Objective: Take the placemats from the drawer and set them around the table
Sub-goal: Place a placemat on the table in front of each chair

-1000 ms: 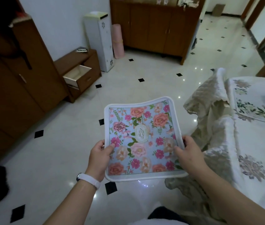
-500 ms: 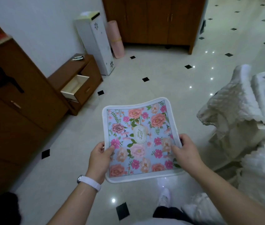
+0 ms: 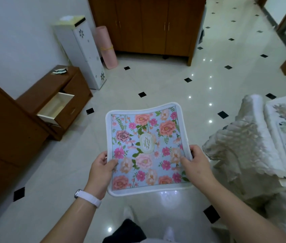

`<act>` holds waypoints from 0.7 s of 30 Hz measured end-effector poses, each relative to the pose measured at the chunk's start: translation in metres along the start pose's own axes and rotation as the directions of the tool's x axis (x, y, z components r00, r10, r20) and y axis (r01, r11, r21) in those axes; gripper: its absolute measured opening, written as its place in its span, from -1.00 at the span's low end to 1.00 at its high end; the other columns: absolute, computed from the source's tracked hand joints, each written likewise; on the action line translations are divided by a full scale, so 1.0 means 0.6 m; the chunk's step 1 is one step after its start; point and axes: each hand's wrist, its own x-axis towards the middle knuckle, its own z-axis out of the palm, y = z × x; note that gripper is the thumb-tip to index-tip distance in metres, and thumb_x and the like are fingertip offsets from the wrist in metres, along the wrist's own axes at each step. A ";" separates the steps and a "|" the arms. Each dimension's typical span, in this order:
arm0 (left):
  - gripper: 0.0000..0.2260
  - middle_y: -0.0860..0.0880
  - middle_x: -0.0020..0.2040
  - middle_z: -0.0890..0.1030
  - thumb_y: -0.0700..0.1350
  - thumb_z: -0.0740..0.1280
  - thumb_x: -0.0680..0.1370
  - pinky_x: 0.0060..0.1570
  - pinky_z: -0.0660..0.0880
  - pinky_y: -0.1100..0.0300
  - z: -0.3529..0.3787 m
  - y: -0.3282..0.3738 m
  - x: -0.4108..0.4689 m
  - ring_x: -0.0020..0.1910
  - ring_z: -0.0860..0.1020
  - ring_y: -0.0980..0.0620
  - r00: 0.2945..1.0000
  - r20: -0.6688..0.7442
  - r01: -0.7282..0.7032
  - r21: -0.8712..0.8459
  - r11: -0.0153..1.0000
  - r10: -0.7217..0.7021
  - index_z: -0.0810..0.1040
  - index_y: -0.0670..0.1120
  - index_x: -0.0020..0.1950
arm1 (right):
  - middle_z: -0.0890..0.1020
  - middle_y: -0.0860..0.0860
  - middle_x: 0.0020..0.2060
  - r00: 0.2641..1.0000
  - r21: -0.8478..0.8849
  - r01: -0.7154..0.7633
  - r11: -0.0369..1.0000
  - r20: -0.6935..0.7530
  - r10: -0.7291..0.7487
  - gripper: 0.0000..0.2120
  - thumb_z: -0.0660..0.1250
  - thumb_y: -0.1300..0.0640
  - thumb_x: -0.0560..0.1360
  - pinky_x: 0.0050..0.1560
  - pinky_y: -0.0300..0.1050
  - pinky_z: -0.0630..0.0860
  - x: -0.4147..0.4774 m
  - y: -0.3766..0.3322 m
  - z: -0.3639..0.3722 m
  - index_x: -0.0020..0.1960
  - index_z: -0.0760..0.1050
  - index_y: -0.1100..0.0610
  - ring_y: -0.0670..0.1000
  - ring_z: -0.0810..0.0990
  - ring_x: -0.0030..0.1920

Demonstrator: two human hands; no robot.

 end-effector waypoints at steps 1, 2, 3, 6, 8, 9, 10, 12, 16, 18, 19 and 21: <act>-0.87 -0.17 -0.11 0.71 -0.34 0.29 0.57 -0.30 0.62 0.02 0.005 0.002 0.022 -0.21 0.69 -0.17 1.000 0.011 0.008 0.001 1.000 -0.008 0.56 -0.13 0.02 | 0.60 -0.07 -0.19 1.000 -0.009 -0.015 1.000 -0.008 0.015 -0.90 0.35 0.15 0.53 -0.38 -0.30 0.45 0.014 -0.002 0.007 0.00 0.43 0.03 -0.17 0.59 -0.30; -0.87 -0.16 -0.12 0.71 -0.34 0.30 0.57 -0.31 0.62 0.04 0.011 0.005 0.042 -0.22 0.69 -0.16 1.000 0.025 0.012 -0.004 1.000 -0.012 0.56 -0.14 0.02 | 0.60 -0.08 -0.19 0.999 -0.010 -0.029 1.000 -0.021 0.029 -0.89 0.35 0.15 0.53 -0.35 -0.25 0.47 0.029 -0.005 0.013 -0.01 0.43 0.02 -0.15 0.59 -0.27; -0.87 -0.15 -0.14 0.71 -0.34 0.30 0.57 -0.33 0.62 0.06 0.017 0.010 0.065 -0.23 0.69 -0.15 0.999 0.039 0.011 -0.009 1.000 -0.011 0.56 -0.14 0.01 | 0.60 -0.09 -0.20 0.999 -0.004 -0.040 0.999 -0.036 0.040 -0.89 0.34 0.15 0.53 -0.33 -0.21 0.50 0.046 -0.009 0.020 -0.01 0.43 0.01 -0.14 0.59 -0.26; -0.87 -0.13 -0.14 0.72 -0.34 0.30 0.57 -0.34 0.61 0.08 0.038 0.032 0.149 -0.23 0.70 -0.14 0.997 0.083 0.000 -0.025 1.000 0.002 0.57 -0.14 0.03 | 0.61 -0.09 -0.19 0.993 0.016 -0.064 0.998 -0.094 0.066 -0.90 0.34 0.12 0.54 -0.32 -0.20 0.52 0.101 -0.034 0.040 0.00 0.43 0.00 -0.12 0.61 -0.26; -0.85 -0.12 -0.13 0.72 -0.34 0.30 0.57 -0.33 0.62 0.07 0.054 0.059 0.213 -0.22 0.70 -0.14 0.991 0.136 -0.013 -0.017 1.000 0.015 0.59 -0.14 0.04 | 0.61 -0.09 -0.20 0.984 0.035 -0.077 0.996 -0.158 0.082 -0.90 0.34 0.10 0.54 -0.35 -0.20 0.51 0.144 -0.056 0.052 -0.01 0.43 0.00 -0.12 0.61 -0.28; -0.85 -0.13 -0.13 0.72 -0.34 0.30 0.57 -0.32 0.62 0.06 0.062 0.075 0.246 -0.21 0.70 -0.14 0.985 0.169 -0.018 -0.008 1.000 0.019 0.59 -0.14 0.05 | 0.61 -0.08 -0.20 0.978 0.045 -0.083 0.996 -0.188 0.090 -0.90 0.35 0.10 0.54 -0.34 -0.17 0.53 0.165 -0.067 0.058 -0.02 0.42 -0.01 -0.11 0.61 -0.28; -0.84 -0.13 -0.12 0.72 -0.34 0.30 0.57 -0.31 0.62 0.06 0.067 0.093 0.279 -0.21 0.70 -0.15 0.978 0.208 -0.023 -0.006 1.000 0.024 0.60 -0.15 0.05 | 0.61 -0.06 -0.20 0.972 0.044 -0.087 0.995 -0.215 0.095 -0.89 0.35 0.10 0.54 -0.32 -0.13 0.56 0.187 -0.081 0.067 -0.03 0.41 -0.01 -0.09 0.62 -0.27; -0.85 -0.13 -0.12 0.72 -0.34 0.30 0.57 -0.29 0.62 0.06 0.071 0.138 0.347 -0.19 0.70 -0.15 0.958 0.283 -0.048 -0.003 0.999 0.047 0.60 -0.14 0.05 | 0.60 -0.04 -0.17 0.960 0.028 -0.100 0.995 -0.260 0.104 -0.89 0.34 0.11 0.54 -0.30 -0.07 0.60 0.231 -0.116 0.091 -0.02 0.40 -0.01 -0.04 0.63 -0.24; -0.83 -0.13 -0.13 0.72 -0.35 0.30 0.55 -0.27 0.62 0.06 0.060 0.200 0.475 -0.20 0.69 -0.14 0.951 0.303 -0.076 0.025 0.997 0.065 0.61 -0.12 0.01 | 0.59 -0.08 -0.22 0.943 0.025 -0.081 0.996 -0.321 0.084 -0.88 0.35 0.06 0.55 -0.47 -0.34 0.44 0.303 -0.182 0.144 -0.05 0.40 0.00 -0.20 0.58 -0.36; -0.83 -0.15 -0.13 0.71 -0.35 0.31 0.55 -0.29 0.62 0.05 0.059 0.223 0.521 -0.22 0.69 -0.15 0.944 0.327 -0.057 0.022 0.998 0.046 0.61 -0.13 0.01 | 0.60 -0.09 -0.24 0.933 0.040 -0.071 0.997 -0.351 0.080 -0.88 0.36 0.05 0.55 -0.50 -0.38 0.42 0.331 -0.205 0.164 -0.05 0.41 -0.01 -0.25 0.57 -0.39; -0.83 -0.16 -0.12 0.71 -0.35 0.31 0.54 -0.28 0.62 0.03 0.060 0.233 0.543 -0.21 0.69 -0.16 0.942 0.334 -0.049 0.021 0.999 0.039 0.62 -0.13 0.02 | 0.60 -0.10 -0.23 0.927 0.049 -0.079 0.996 -0.365 0.091 -0.88 0.36 0.05 0.55 -0.46 -0.34 0.48 0.344 -0.214 0.172 -0.05 0.41 -0.02 -0.22 0.58 -0.37; -0.82 -0.15 -0.11 0.71 -0.35 0.31 0.54 -0.26 0.63 0.00 0.068 0.248 0.582 -0.20 0.70 -0.17 0.939 0.343 -0.045 0.015 0.999 0.037 0.62 -0.13 0.03 | 0.61 -0.10 -0.21 0.911 0.047 -0.094 0.994 -0.399 0.106 -0.87 0.36 0.05 0.54 -0.36 -0.20 0.55 0.371 -0.224 0.180 -0.05 0.40 -0.04 -0.15 0.61 -0.30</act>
